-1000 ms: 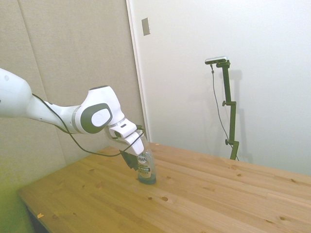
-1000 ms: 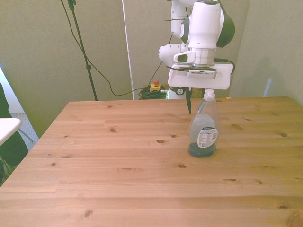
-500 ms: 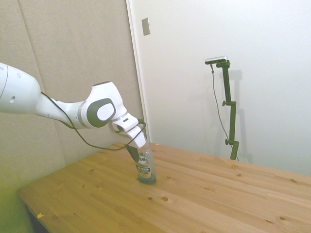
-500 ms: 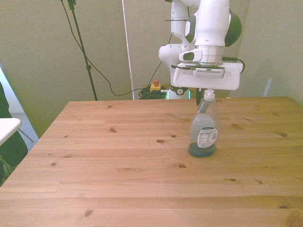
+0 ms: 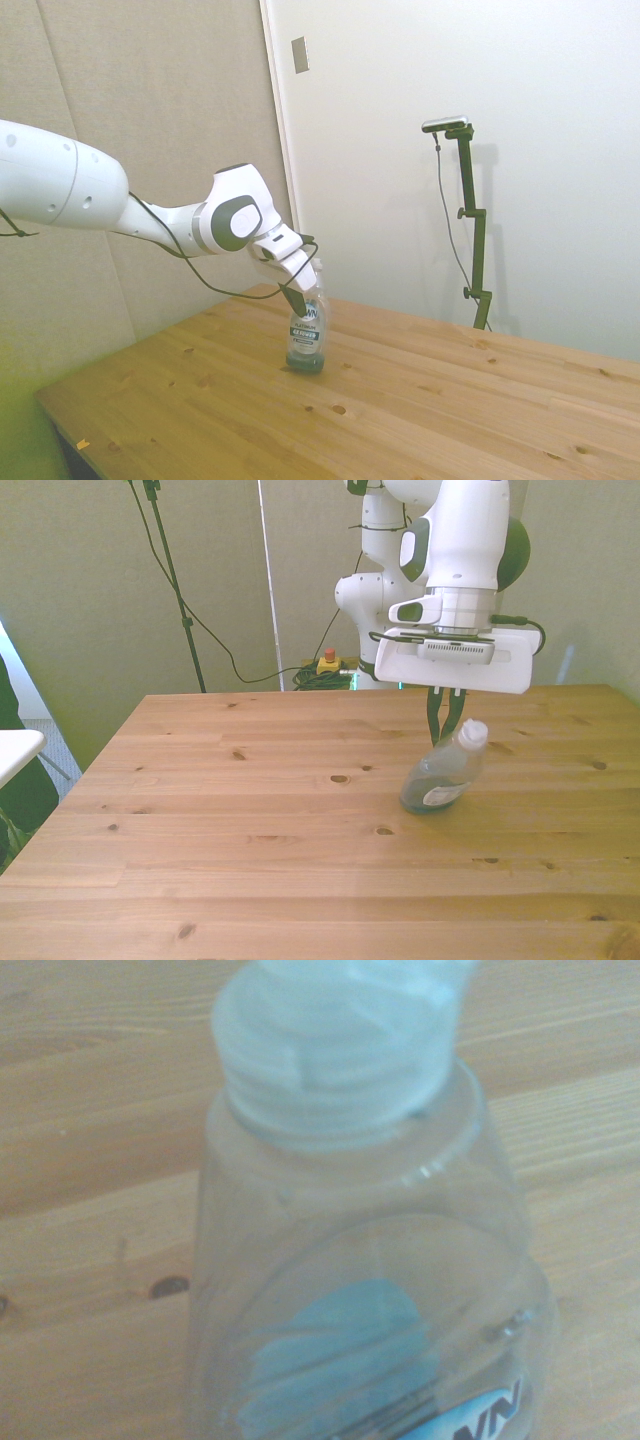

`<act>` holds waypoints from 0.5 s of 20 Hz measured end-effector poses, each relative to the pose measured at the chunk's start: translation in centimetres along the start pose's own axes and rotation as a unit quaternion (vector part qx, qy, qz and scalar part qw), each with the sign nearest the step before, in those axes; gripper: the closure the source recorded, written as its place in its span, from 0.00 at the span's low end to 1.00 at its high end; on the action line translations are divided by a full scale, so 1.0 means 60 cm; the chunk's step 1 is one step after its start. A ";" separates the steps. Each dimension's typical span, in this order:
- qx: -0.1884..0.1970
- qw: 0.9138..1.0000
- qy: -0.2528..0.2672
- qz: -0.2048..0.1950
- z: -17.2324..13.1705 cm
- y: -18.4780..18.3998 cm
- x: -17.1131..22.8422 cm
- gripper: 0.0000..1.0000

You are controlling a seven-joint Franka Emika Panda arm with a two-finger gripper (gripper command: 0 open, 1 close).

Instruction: Knock down the dish soap

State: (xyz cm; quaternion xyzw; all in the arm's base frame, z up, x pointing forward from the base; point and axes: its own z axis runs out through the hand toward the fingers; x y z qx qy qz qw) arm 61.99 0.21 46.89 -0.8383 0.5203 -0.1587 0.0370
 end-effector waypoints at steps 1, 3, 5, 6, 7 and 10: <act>0.001 1.000 0.001 0.005 0.002 -0.010 0.005 1.00; 0.004 1.000 0.005 0.013 0.002 -0.028 0.016 1.00; 0.008 1.000 0.009 0.021 -0.001 -0.044 0.028 1.00; 0.007 1.000 0.010 0.025 -0.002 -0.051 0.033 1.00; 0.008 1.000 0.011 0.028 -0.002 -0.058 0.037 1.00; 0.007 0.999 0.014 0.033 -0.004 -0.080 0.047 1.00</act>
